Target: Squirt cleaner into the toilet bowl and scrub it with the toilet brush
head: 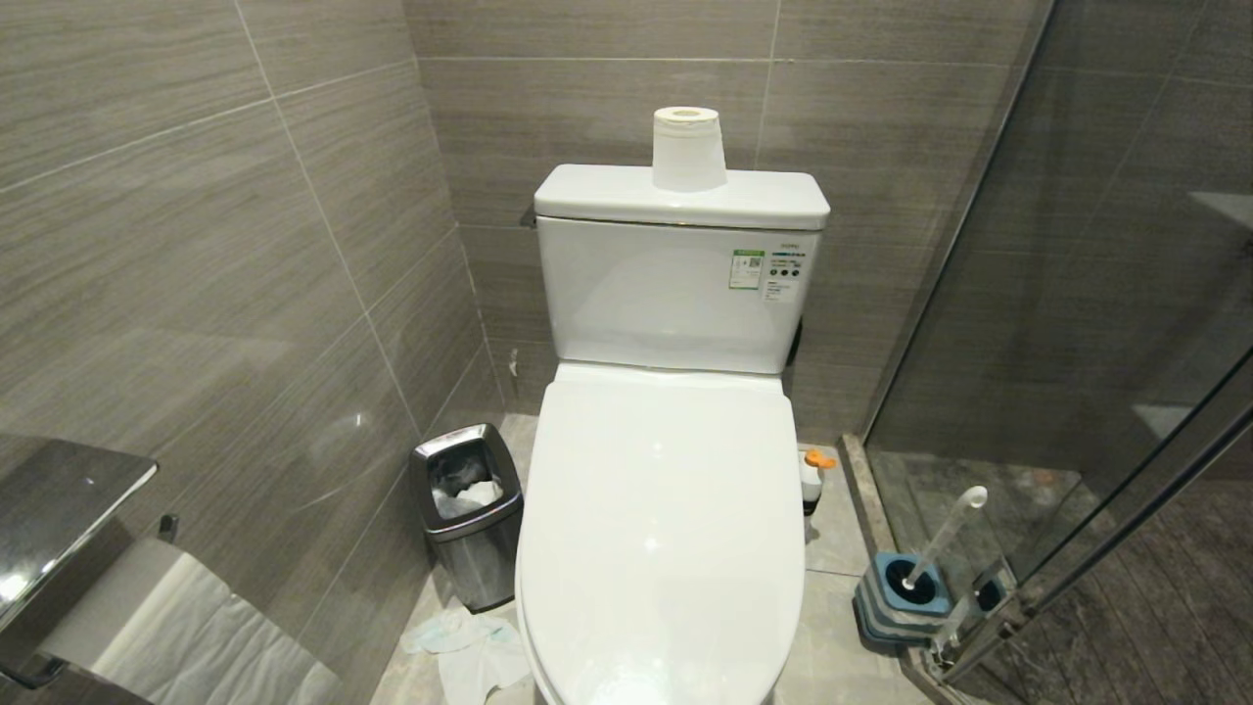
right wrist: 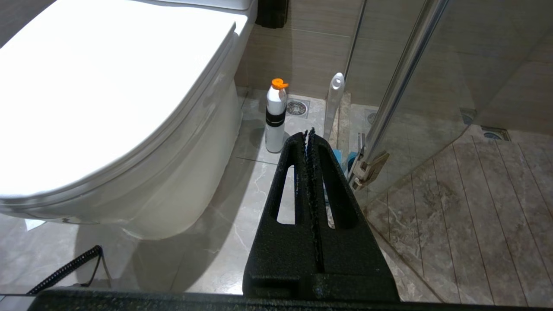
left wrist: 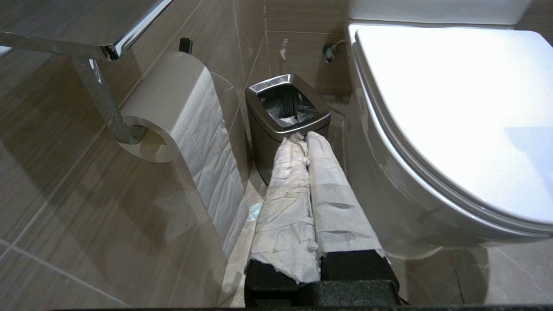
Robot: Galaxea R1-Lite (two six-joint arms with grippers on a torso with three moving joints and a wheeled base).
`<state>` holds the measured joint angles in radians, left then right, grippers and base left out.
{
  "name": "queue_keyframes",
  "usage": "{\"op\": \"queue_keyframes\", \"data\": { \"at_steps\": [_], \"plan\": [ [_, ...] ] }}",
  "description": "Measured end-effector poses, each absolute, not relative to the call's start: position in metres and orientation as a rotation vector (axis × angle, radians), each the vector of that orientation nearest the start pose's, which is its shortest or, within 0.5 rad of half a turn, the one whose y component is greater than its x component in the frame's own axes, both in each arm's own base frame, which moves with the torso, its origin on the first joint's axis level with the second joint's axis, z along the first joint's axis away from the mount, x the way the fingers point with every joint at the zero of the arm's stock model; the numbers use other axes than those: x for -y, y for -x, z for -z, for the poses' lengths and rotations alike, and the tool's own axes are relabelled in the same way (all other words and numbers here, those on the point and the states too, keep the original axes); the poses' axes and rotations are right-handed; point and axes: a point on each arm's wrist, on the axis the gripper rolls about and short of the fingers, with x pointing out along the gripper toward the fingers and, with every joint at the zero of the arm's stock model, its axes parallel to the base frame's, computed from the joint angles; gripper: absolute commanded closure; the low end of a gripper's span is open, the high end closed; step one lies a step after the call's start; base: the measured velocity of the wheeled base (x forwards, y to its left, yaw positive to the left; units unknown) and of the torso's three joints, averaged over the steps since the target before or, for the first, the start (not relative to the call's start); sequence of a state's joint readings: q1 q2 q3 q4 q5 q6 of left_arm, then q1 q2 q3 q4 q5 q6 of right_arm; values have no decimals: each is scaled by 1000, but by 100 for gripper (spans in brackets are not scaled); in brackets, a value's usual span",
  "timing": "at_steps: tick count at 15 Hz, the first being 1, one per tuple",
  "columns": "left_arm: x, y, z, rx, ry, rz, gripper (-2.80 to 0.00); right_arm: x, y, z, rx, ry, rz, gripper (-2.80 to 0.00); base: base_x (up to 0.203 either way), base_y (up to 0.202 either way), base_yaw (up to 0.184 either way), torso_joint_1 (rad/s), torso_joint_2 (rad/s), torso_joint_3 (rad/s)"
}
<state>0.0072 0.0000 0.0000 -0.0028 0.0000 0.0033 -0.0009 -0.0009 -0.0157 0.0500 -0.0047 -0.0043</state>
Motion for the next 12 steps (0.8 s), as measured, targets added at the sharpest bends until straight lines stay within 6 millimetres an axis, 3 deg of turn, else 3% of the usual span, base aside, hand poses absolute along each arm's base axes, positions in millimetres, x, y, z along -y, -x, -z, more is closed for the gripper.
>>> {"op": "queue_keyframes", "data": {
  "at_steps": [12],
  "plan": [
    [0,23,-76,0,-35,2,0,0,24,-75,-33,-20,10,0,0,0,0,0,0,0]
  ]
}}
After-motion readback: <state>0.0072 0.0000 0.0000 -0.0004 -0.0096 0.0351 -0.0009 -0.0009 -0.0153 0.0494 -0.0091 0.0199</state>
